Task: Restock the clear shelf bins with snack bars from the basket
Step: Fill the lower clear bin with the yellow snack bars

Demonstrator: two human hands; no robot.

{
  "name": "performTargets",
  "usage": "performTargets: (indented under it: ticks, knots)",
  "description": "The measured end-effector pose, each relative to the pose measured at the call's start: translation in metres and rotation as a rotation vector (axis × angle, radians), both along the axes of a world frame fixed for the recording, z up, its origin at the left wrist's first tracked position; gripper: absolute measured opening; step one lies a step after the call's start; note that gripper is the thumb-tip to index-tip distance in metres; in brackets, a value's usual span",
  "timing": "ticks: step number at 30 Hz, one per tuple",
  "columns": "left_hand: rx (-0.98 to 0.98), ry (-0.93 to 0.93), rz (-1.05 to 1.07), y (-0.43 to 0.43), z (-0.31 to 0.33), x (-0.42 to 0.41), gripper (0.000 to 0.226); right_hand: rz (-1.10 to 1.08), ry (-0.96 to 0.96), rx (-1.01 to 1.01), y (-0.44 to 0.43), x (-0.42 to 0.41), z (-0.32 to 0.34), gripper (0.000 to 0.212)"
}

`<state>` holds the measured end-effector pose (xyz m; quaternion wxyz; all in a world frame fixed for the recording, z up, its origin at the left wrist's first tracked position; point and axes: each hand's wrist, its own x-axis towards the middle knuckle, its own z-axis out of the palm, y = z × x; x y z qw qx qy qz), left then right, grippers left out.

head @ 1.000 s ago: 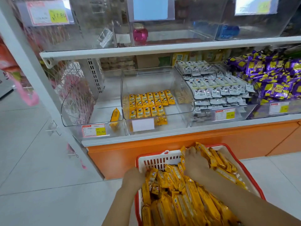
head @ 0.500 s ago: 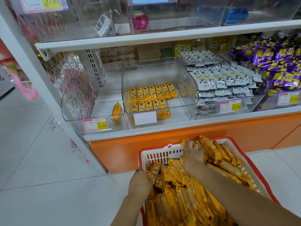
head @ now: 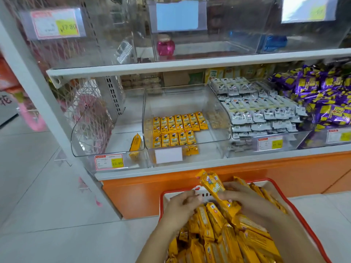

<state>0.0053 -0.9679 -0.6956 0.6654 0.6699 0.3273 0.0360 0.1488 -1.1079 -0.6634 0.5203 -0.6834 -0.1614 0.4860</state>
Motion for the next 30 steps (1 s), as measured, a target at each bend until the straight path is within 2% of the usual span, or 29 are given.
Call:
performTargets:
  ticks: [1,3,6,9,12,13,15,16,17,19,20,24,26,28,30]
  knots:
    - [-0.102,-0.061,0.001,-0.002,0.006,0.003,0.055,0.016,0.127,0.111,-0.006,-0.003,0.004,0.096]
    - [-0.194,-0.142,-0.025,-0.006,0.017,0.009,0.060,0.037,0.297,0.288,-0.015,-0.012,0.008,0.079]
    - [-0.271,-0.209,0.008,-0.013,0.026,0.014,0.071,-0.043,0.496,0.408,-0.021,-0.022,0.010,0.073]
    - [-0.306,-0.236,0.046,-0.018,0.032,0.018,0.061,-0.117,0.508,0.413,-0.023,-0.027,0.017,0.043]
    - [-0.350,-0.253,0.056,-0.021,0.037,0.020,0.045,-0.153,0.291,0.319,-0.024,-0.026,0.024,0.036]
    - [-0.365,-0.244,0.069,-0.021,0.040,0.021,0.047,-0.159,0.216,0.287,-0.024,-0.026,0.024,0.038]
    - [-0.378,-0.223,0.099,-0.021,0.046,0.024,0.065,-0.204,0.095,0.221,-0.025,-0.024,0.021,0.051]
    - [-0.388,-0.217,0.103,-0.021,0.049,0.026,0.075,-0.212,0.032,0.207,-0.027,-0.023,0.020,0.053]
    - [-0.401,-0.219,0.104,-0.020,0.052,0.027,0.074,-0.194,-0.031,0.202,-0.028,-0.022,0.021,0.046]
    - [-0.439,-0.229,0.099,-0.020,0.057,0.030,0.052,-0.169,-0.133,0.208,-0.029,-0.022,0.026,0.028]
    - [-0.453,-0.229,0.086,-0.021,0.060,0.032,0.047,-0.164,-0.177,0.213,-0.029,-0.022,0.028,0.028]
    - [-0.376,-0.226,0.038,-0.025,0.073,0.038,0.045,-0.148,-0.354,0.227,-0.031,-0.023,0.028,0.049]
    - [-0.333,-0.212,0.056,-0.027,0.079,0.041,0.037,-0.187,-0.473,0.200,-0.030,-0.024,0.025,0.052]
    - [-0.303,-0.213,0.073,-0.028,0.084,0.047,0.028,-0.207,-0.688,0.143,-0.030,-0.027,0.030,0.056]
    - [-0.288,-0.215,0.091,-0.031,0.091,0.052,0.025,-0.200,-0.956,0.061,-0.026,-0.033,0.037,0.073]
